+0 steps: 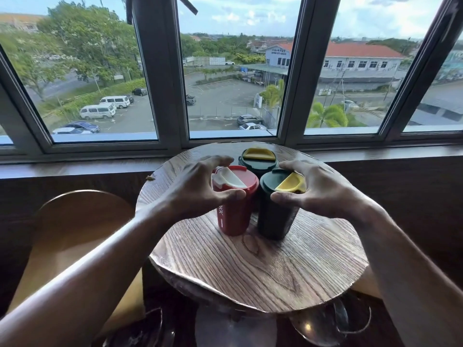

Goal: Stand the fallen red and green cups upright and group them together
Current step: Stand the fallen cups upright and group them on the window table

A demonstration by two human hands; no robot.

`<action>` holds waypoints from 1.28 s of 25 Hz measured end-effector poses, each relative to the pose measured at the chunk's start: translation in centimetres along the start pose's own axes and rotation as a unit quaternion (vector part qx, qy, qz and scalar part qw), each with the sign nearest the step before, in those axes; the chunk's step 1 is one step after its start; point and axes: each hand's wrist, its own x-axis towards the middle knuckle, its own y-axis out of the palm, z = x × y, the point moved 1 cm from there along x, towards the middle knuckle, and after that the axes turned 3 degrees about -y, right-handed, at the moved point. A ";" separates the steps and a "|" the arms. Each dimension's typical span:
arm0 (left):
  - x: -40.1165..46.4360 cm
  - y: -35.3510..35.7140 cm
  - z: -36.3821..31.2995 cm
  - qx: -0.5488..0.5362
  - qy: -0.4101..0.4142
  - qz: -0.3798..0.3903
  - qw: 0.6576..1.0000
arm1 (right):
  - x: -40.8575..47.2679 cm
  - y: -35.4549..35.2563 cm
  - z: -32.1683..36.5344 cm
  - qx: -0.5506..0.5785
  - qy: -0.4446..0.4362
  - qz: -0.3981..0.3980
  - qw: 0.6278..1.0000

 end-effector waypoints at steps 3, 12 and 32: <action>-0.5 0.0 -0.4 -0.008 -0.011 -0.014 1.000 | -0.2 0.1 0.2 -0.009 -0.007 -0.004 1.000; -2.4 -0.2 -2.3 -0.009 -0.017 -0.053 0.998 | -1.3 0.5 3.9 -0.045 -0.084 -0.080 0.992; -27.6 -3.6 5.3 0.068 -0.269 -0.212 0.937 | -7.5 17.8 20.5 -0.032 -0.330 0.002 0.944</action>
